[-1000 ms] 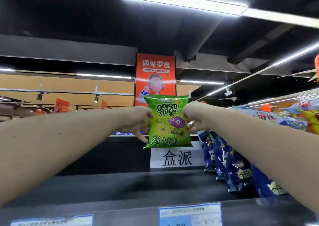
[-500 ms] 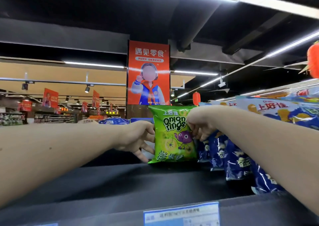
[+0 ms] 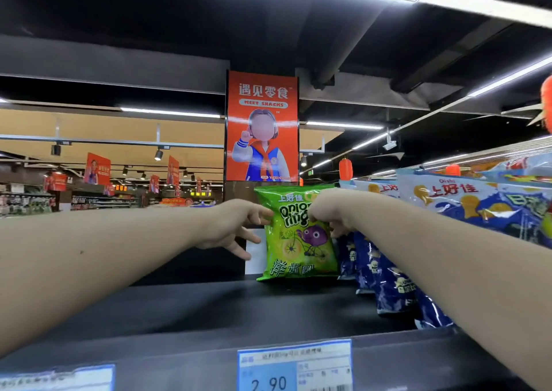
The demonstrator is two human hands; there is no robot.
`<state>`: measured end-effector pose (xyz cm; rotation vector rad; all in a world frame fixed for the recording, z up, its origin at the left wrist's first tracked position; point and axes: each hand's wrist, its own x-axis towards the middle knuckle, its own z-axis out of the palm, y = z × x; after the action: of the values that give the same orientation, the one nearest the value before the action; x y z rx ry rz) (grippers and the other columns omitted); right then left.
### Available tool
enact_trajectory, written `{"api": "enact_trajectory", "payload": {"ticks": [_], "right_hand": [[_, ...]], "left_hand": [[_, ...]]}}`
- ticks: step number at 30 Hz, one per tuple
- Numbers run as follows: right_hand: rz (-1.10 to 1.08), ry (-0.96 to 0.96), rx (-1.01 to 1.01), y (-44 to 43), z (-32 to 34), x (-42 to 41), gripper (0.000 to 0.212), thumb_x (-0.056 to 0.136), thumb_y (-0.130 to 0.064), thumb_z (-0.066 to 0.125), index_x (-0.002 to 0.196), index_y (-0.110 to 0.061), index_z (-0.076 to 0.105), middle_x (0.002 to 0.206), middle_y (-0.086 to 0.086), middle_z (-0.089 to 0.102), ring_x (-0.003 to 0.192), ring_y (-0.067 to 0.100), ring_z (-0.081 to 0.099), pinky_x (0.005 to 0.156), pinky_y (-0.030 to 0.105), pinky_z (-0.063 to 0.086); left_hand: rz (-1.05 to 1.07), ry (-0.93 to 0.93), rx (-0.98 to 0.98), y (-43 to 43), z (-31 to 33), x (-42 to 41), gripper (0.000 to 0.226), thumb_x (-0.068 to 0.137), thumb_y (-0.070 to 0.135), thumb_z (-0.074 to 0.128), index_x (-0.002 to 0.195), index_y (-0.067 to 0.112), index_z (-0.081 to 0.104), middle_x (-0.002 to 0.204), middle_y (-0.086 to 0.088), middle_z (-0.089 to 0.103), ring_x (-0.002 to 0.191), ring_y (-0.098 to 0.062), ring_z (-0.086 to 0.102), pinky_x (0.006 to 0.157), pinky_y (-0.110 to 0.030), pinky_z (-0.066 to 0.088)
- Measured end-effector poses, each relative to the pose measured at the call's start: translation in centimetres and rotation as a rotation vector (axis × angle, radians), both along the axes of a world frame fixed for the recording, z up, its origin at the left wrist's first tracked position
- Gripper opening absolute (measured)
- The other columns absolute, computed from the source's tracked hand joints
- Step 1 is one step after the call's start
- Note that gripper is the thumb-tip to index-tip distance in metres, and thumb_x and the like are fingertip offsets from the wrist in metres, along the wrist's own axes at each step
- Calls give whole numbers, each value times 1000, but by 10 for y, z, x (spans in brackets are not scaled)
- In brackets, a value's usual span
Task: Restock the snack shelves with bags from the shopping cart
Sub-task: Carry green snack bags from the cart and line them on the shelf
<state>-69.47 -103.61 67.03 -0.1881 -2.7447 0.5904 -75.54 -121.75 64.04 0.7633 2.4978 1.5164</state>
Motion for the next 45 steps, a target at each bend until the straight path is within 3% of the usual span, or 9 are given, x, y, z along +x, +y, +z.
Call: {"api": "enact_trajectory", "payload": {"ticks": [4,7,12,16,24,29,35,41,45], "right_hand": [[2,37,247,-7,6,8,41,102,-15,39,140,2,41,136,17,48,106,25,56,90,30,47],[21,110,403,-16,16,19,40,102,-21,40,133,3,49,119,14,53,108,24,54,93,29,45],[48,258,516,-22,14,43,44,92,-22,60,132,-6,49,129,12,55,113,27,56,94,37,51],[-38,384,669,-16,-9,68,53,86,-21,63,135,-15,45,131,8,51,119,28,48,92,40,49],[-148,699,966,3,-22,141,35,86,-29,60,118,-16,54,116,4,58,108,26,53,85,39,43],[-265,745,988,52,-40,216,35,57,-24,82,84,-14,62,80,5,61,75,28,58,61,34,41],[-444,628,953,157,-85,319,41,50,-26,85,84,-16,65,77,5,62,71,29,60,57,31,42],[-649,432,891,285,-145,448,38,55,-22,81,88,-15,63,83,8,62,80,32,60,63,37,46],[-727,242,841,368,-177,530,35,85,-23,62,117,-14,51,119,10,54,113,33,49,86,43,42]], "left_hand": [[26,90,-60,0,11,9,48,91,9,38,133,28,51,135,-4,54,118,-25,51,85,-49,56],[106,343,-189,-4,33,27,41,91,7,48,128,26,54,120,-5,58,108,-23,58,82,-41,55],[199,711,-337,-10,46,60,40,88,20,61,126,27,53,110,1,61,91,-15,62,70,-24,50],[338,949,-552,-9,36,80,44,86,36,64,128,29,52,122,1,56,104,-20,57,88,-39,51],[574,1360,-711,26,27,144,41,86,33,54,124,20,52,115,-5,57,110,-29,50,88,-46,43],[546,1363,-536,87,5,209,39,88,35,53,124,19,52,121,-7,57,115,-31,48,90,-43,37],[364,1329,-365,209,-40,304,42,86,35,54,125,20,51,124,-6,55,118,-32,45,95,-47,38],[177,1247,-222,369,-102,421,39,83,34,55,121,24,53,126,-4,54,119,-31,45,94,-43,33],[40,1232,-184,467,-140,490,38,85,37,54,121,23,53,122,-4,56,114,-30,49,91,-42,35]]}}
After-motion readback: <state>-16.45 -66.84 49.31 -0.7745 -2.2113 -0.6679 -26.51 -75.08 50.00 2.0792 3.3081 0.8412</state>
